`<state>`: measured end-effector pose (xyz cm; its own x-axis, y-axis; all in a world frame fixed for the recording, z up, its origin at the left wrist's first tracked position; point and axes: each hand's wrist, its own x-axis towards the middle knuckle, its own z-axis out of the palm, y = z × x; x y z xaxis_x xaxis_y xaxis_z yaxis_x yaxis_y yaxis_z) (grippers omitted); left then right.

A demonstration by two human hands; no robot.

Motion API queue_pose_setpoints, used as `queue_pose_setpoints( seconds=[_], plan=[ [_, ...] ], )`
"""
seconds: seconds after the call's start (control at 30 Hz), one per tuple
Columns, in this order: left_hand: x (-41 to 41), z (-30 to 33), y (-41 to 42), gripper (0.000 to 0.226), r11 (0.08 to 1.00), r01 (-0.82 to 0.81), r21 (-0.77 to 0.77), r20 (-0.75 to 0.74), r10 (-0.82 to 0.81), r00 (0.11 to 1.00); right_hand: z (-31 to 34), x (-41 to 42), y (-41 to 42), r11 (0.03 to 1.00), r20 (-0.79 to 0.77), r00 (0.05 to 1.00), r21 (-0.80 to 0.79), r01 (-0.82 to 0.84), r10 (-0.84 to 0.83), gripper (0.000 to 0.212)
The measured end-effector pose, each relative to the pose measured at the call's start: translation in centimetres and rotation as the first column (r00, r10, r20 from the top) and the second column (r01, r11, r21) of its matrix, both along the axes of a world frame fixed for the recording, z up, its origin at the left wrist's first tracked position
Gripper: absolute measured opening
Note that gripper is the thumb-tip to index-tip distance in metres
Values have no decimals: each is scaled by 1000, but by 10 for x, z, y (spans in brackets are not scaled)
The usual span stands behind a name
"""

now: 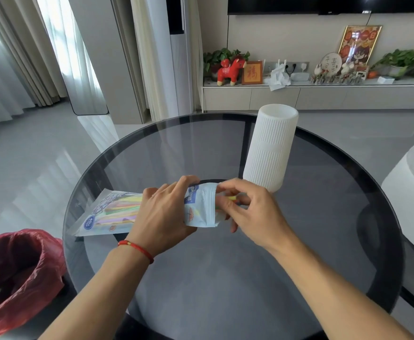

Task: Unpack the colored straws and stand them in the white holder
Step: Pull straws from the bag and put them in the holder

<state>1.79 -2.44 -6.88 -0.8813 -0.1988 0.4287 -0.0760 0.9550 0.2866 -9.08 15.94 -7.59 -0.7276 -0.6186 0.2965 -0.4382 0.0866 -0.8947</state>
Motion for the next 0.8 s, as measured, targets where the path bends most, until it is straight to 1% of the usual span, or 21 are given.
queue_pose_setpoints(
  seconds=[0.03, 0.07, 0.13, 0.27, 0.33, 0.37, 0.47, 0.53, 0.57, 0.6, 0.63, 0.7, 0.73, 0.77, 0.8],
  plan=[
    [1, -1, 0, 71, 1000, -10, -6, 9, 10, 1000, -1, 0, -3, 999, -10, 999, -13, 37, -37, 8],
    [2, -2, -1, 70, 1000, -21, -12, 19, 21, 1000, -1, -3, -4, 997, -12, 997, -28, 77, -77, 9],
    [3, -2, -5, 64, 998, -56, -37, 44, 58, 997, 2, -11, 1, 990, 44, 991, -63, 125, -122, 14],
    [4, -5, -13, 51, 989, -119, -88, 60, 125, 990, 12, -33, 25, 970, 237, 959, -144, 194, -157, 6],
    [3, -6, -13, 47, 986, -126, -105, 50, 132, 990, 16, -39, 34, 951, 382, 916, -220, 216, -119, 1],
    [3, -6, -12, 45, 986, -131, -108, 41, 136, 990, 18, -40, 35, 938, 469, 880, -263, 226, -80, 5],
    [2, -5, -9, 46, 980, -167, -103, 18, 170, 985, 18, -31, 28, 902, 705, 704, -357, 243, 90, 38],
    [2, -5, -7, 47, 977, -188, -98, 5, 189, 982, 15, -18, 16, 881, 773, 604, -409, 238, 195, 57],
    [2, -5, -5, 48, 977, -193, -94, -2, 194, 981, 13, -10, 8, 866, 782, 577, -438, 241, 235, 61],
    [2, -4, -3, 48, 978, -191, -90, -10, 190, 982, 11, -3, 1, 855, 780, 573, -457, 246, 251, 62],
    [2, -5, -1, 47, 980, -179, -84, -18, 178, 984, 9, 2, -5, 860, 768, 598, -449, 244, 231, 59],
    [2, -5, 3, 45, 984, -155, -89, -28, 153, 988, 5, 6, -13, 895, 699, 705, -384, 228, 120, 44],
    [1, -5, 4, 44, 984, -153, -95, -31, 151, 988, 3, 5, -15, 907, 649, 759, -352, 230, 59, 31],
    [1, -6, 3, 43, 983, -158, -99, -34, 155, 987, 5, 2, -14, 907, 609, 793, -340, 250, 10, 19],
    [0, -7, 2, 43, 981, -166, -102, -32, 163, 986, 6, -4, -10, 896, 575, 817, -337, 290, -48, 20]
  ],
)
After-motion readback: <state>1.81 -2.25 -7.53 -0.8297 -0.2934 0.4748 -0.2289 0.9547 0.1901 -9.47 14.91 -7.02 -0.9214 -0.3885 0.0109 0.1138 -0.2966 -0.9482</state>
